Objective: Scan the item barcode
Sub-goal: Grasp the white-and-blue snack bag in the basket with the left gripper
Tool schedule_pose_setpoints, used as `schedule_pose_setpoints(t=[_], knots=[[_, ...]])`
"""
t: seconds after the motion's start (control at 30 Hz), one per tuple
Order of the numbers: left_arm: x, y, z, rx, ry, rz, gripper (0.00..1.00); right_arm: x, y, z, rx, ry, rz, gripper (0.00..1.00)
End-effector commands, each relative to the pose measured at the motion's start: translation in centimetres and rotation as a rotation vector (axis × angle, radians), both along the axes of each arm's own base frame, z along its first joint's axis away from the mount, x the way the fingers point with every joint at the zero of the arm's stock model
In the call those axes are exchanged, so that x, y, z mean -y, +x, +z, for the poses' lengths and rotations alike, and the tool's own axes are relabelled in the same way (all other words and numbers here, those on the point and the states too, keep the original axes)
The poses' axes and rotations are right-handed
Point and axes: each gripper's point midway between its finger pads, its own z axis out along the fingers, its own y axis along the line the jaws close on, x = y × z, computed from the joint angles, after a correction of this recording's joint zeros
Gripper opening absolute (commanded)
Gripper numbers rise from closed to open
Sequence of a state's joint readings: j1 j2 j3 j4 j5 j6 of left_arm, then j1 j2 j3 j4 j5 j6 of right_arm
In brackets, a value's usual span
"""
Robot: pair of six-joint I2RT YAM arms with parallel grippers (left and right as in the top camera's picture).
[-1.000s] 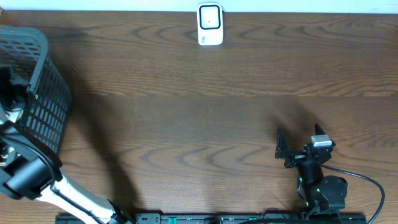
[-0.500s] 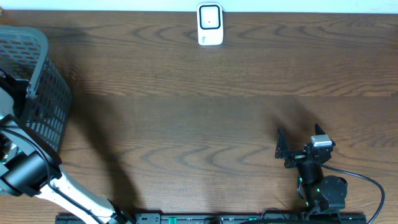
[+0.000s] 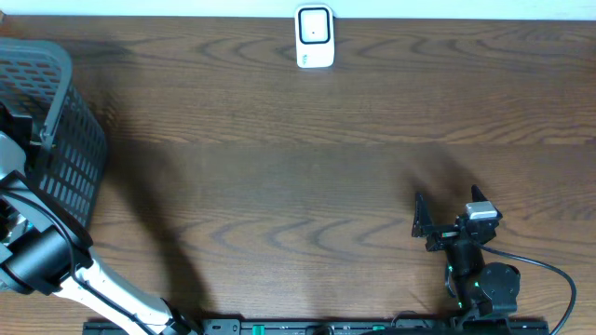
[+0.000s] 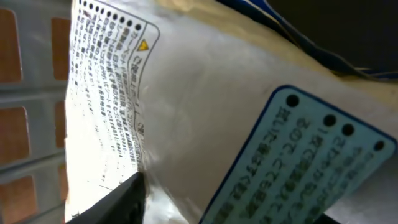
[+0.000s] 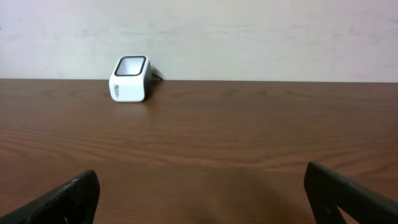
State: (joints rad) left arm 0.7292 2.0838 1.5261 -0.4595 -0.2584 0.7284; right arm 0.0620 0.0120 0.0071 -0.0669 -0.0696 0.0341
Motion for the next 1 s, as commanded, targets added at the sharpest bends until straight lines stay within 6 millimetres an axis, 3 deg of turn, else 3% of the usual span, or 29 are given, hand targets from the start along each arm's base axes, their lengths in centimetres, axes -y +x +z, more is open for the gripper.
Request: schedule_pose_setpoints(t=[0.0, 0.1, 0.17, 0.2, 0.33, 0.47, 0.6, 0.8, 0.9, 0.97], knots=[[-0.4, -0.4, -0.4, -0.006, 0.004, 0.023, 0.48, 0.3, 0.0, -0.1, -0.002, 0.009, -0.015, 0.99], [0.0, -0.3, -0.6, 0.028, -0.021, 0.060, 0.40, 0.3, 0.0, -0.1, -0.002, 0.009, -0.015, 0.99], [0.2, -0.4, -0.8, 0.030, -0.033, 0.069, 0.22, 0.3, 0.0, -0.1, -0.002, 0.009, -0.015, 0.99], [0.2, -0.4, -0.8, 0.031, -0.037, 0.071, 0.08, 0.3, 0.0, -0.1, -0.002, 0.009, -0.015, 0.99], [0.5, -0.5, -0.4, 0.055, -0.044, 0.113, 0.08, 0.3, 0.0, -0.1, -0.002, 0.009, -0.015, 0.99], [0.1, 0.1, 1.8, 0.138, -0.014, 0.166, 0.07, 0.3, 0.0, -0.1, -0.002, 0.009, -0.015, 0.99], [-0.5, 0.8, 6.6, 0.301, 0.039, 0.257, 0.08, 0.3, 0.0, -0.1, -0.002, 0.009, -0.015, 0.99], [-0.8, 1.4, 16.1, 0.608, 0.131, 0.348, 0.07, 0.3, 0.0, -0.1, -0.002, 0.009, -0.014, 0.99], [1.0, 2.3, 21.2, 0.773, 0.096, 0.285, 0.07, 0.3, 0.0, -0.1, -0.002, 0.009, -0.015, 0.99], [2.1, 2.5, 23.5, 0.841, 0.075, 0.243, 0.07, 0.3, 0.0, -0.1, -0.002, 0.009, -0.015, 0.99]])
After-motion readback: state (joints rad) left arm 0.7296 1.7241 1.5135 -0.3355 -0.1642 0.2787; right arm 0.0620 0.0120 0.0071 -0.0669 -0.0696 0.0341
